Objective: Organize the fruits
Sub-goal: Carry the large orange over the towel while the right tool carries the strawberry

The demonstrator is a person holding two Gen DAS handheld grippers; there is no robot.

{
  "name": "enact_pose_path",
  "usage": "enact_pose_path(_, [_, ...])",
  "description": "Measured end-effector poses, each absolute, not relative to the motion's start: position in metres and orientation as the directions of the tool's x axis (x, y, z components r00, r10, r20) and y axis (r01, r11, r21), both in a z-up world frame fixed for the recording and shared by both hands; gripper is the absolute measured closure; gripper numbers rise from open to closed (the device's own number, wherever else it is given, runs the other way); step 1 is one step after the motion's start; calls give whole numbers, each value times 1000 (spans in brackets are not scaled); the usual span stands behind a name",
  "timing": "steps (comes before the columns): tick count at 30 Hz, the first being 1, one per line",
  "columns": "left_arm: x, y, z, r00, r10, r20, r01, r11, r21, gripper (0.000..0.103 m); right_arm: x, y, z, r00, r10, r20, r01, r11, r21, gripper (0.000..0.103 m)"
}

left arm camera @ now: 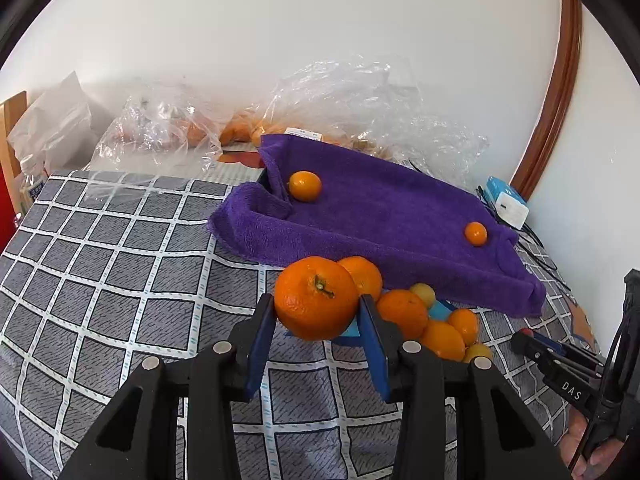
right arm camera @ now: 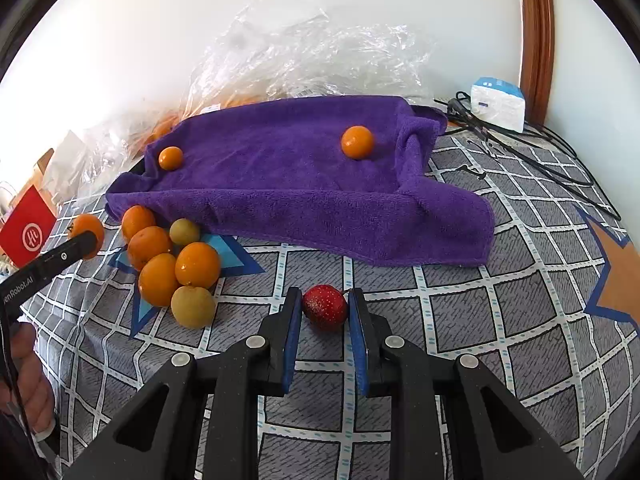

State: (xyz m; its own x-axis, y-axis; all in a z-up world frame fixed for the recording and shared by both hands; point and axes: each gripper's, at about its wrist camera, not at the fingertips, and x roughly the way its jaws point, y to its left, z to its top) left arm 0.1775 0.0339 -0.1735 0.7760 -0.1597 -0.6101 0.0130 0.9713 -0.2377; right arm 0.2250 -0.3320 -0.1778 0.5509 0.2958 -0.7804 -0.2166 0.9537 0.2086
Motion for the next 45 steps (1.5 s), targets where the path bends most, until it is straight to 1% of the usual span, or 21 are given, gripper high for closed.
enact_pose_path(4, [175, 35, -172, 787, -136, -602, -2, 975, -222, 63, 224, -334, -177, 551, 298, -779, -214, 953, 213, 80])
enact_pose_path(8, [170, 38, -168, 802, -147, -579, 7, 972, -237, 63, 223, -337, -176, 558, 306, -771, -212, 951, 224, 80])
enact_pose_path(15, [168, 41, -164, 812, -139, -566, -1, 971, -240, 63, 224, -337, -176, 554, 312, -771, -213, 949, 232, 80])
enact_pose_path(18, [167, 46, -162, 802, -124, -584, -23, 971, -238, 63, 224, -341, -174, 564, 280, -777, -176, 960, 218, 80])
enact_pose_path(21, [164, 55, -159, 784, -158, -601, -11, 963, -268, 63, 225, -346, -173, 555, 261, -790, -160, 965, 207, 80])
enact_pose_path(23, [161, 59, -152, 787, -137, -602, -16, 970, -243, 63, 226, -351, -168, 564, 249, -788, -144, 969, 203, 80])
enact_pose_path(25, [159, 63, -144, 799, -121, -590, -20, 974, -227, 63, 229, -356, -160, 572, 255, -780, -130, 967, 221, 80])
enact_pose_path(28, [164, 69, -127, 801, -122, -586, -28, 970, -240, 63, 236, -364, -144, 601, 256, -757, -108, 965, 240, 80])
enact_pose_path(30, [169, 70, -117, 807, -125, -578, -24, 970, -243, 63, 243, -365, -132, 621, 243, -745, -102, 968, 230, 80])
enact_pose_path(33, [178, 68, -102, 822, -116, -557, -6, 977, -212, 63, 252, -363, -114, 656, 205, -726, -105, 978, 181, 80])
enact_pose_path(35, [188, 66, -94, 830, -104, -549, -6, 981, -195, 63, 259, -362, -103, 673, 214, -708, -116, 976, 184, 80])
enact_pose_path(40, [208, 58, -84, 840, -100, -533, 5, 984, -177, 63, 279, -355, -85, 701, 201, -684, -119, 979, 165, 80])
enact_pose_path(45, [237, 46, -93, 839, -74, -539, -5, 990, -144, 63, 301, -343, -82, 720, 197, -665, -126, 980, 154, 80])
